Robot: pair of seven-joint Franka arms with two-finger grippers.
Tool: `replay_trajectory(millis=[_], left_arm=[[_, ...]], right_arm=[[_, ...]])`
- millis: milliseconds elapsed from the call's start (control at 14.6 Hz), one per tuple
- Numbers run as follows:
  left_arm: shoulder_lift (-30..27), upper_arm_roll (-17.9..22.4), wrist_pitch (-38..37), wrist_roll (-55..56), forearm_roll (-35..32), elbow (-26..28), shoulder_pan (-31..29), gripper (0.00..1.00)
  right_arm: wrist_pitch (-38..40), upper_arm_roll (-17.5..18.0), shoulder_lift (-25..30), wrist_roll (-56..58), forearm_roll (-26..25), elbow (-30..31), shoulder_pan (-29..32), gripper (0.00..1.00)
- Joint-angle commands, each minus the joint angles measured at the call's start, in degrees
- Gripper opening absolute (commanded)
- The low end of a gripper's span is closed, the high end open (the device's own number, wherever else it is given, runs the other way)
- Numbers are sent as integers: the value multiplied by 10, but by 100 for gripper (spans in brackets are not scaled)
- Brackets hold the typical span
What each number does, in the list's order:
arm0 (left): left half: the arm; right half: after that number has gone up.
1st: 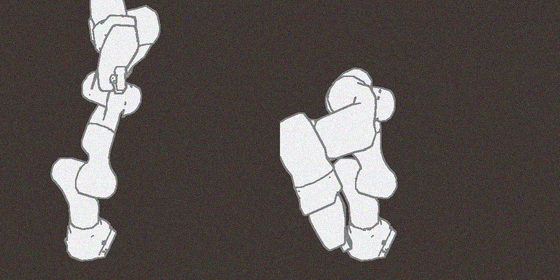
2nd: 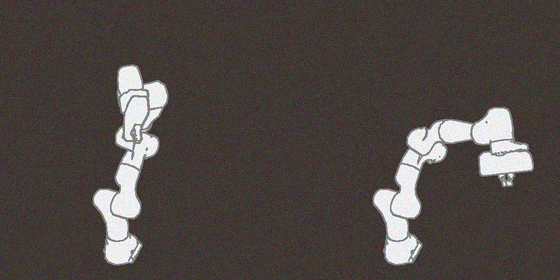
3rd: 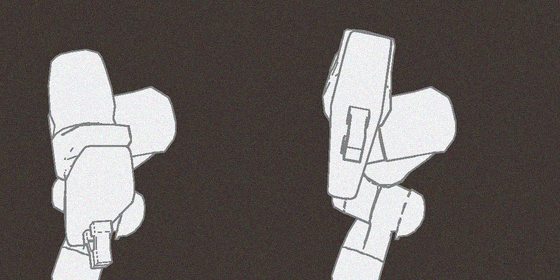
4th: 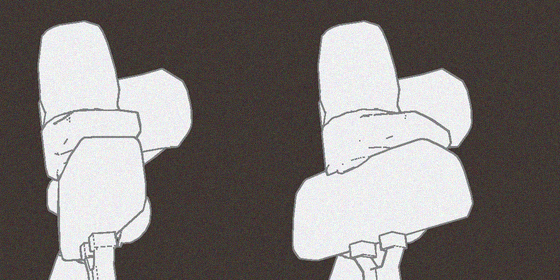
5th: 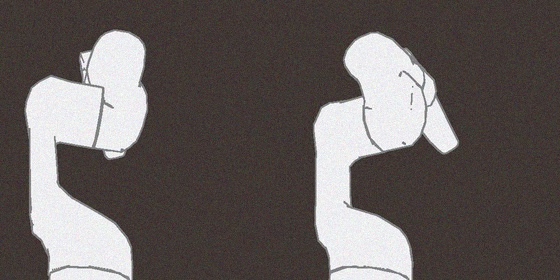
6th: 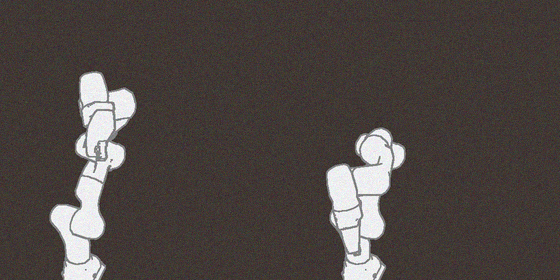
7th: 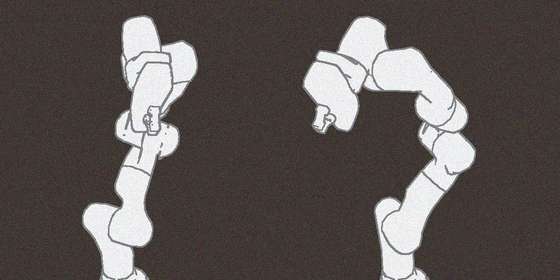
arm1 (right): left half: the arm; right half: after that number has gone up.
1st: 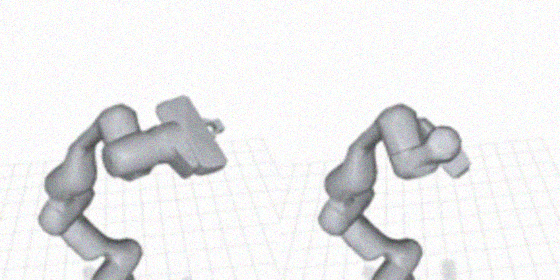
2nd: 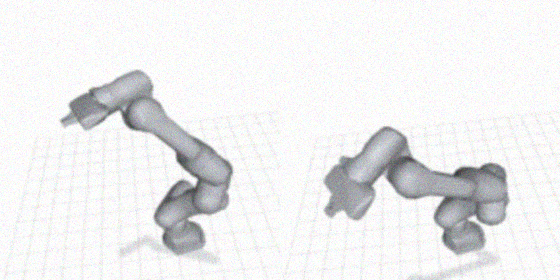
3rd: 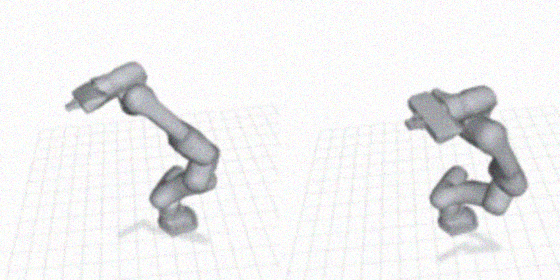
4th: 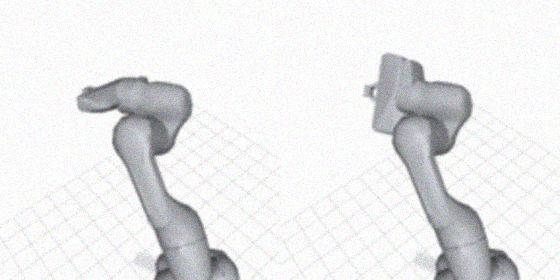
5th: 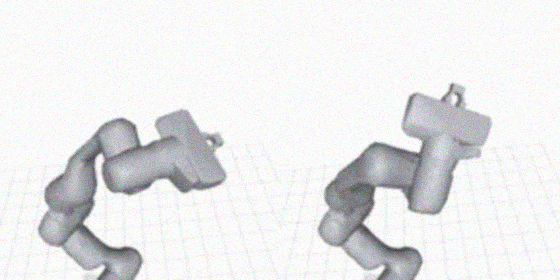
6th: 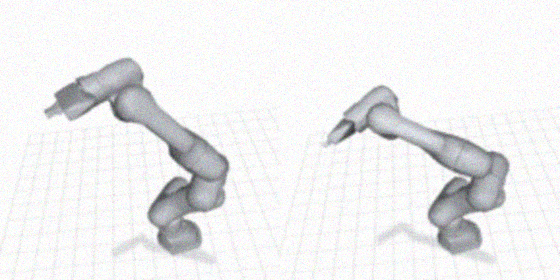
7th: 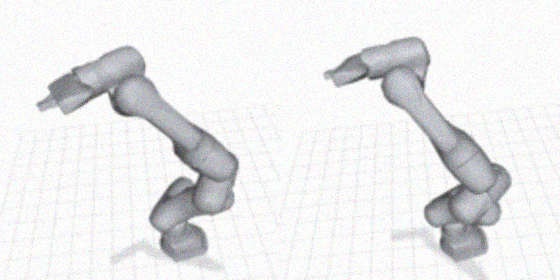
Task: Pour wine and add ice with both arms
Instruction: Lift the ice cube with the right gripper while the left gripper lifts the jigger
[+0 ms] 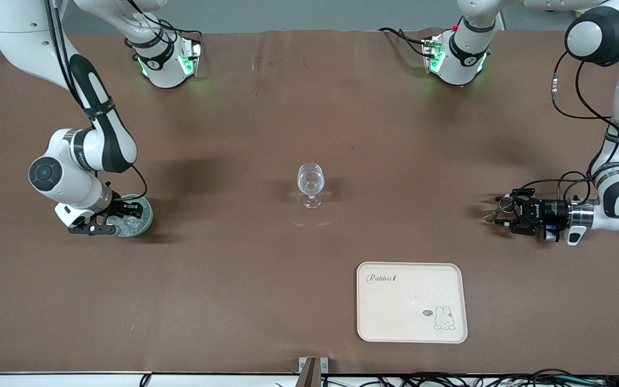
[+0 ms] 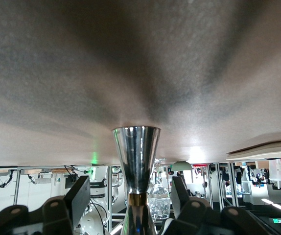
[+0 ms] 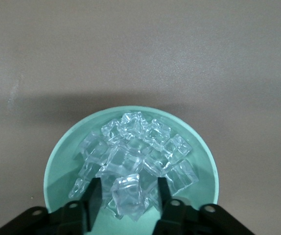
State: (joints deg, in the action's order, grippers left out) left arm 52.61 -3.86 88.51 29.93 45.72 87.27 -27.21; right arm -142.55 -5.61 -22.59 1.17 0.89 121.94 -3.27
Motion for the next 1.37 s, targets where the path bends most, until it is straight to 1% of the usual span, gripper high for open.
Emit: replay_trajectory(millis=[0,275,344,412,481,687,756,893,1031,1099,1168,1305], left_arm=[[-1,-5,-5,-4,17,10,-1,69],[-1,-5,-9,-5,17,10,-2,59],[-1,-5,-9,-5,17,9,-2,54],[-2,-6,-9,-1,17,8,-2,44],[-1,-5,-9,-2,17,8,-1,42],[-1,-5,-9,0,17,6,-2,41],[-1,-5,-9,0,17,6,-2,41],[-1,-5,-9,1,17,3,-2,41],[-1,-5,-9,2,16,3,-4,41],[-1,-5,-9,3,16,3,-6,39],[-2,-5,-9,4,16,3,-7,36],[-1,-5,-9,4,14,2,-7,33]], right_arm=[[-10,4,6,7,11,12,3,42],[-7,4,6,7,11,10,2,31],[-4,4,6,6,11,8,2,27],[-4,4,6,6,11,8,2,24],[-3,4,6,6,11,7,2,23],[1,4,7,6,11,4,2,14],[14,4,7,6,11,-5,2,11],[57,4,9,6,11,-28,1,4],[109,4,13,0,17,-66,0,0],[144,4,22,-5,27,-82,1,0],[181,3,43,-11,34,-101,4,0],[265,0,75,-29,34,-153,15,0]])
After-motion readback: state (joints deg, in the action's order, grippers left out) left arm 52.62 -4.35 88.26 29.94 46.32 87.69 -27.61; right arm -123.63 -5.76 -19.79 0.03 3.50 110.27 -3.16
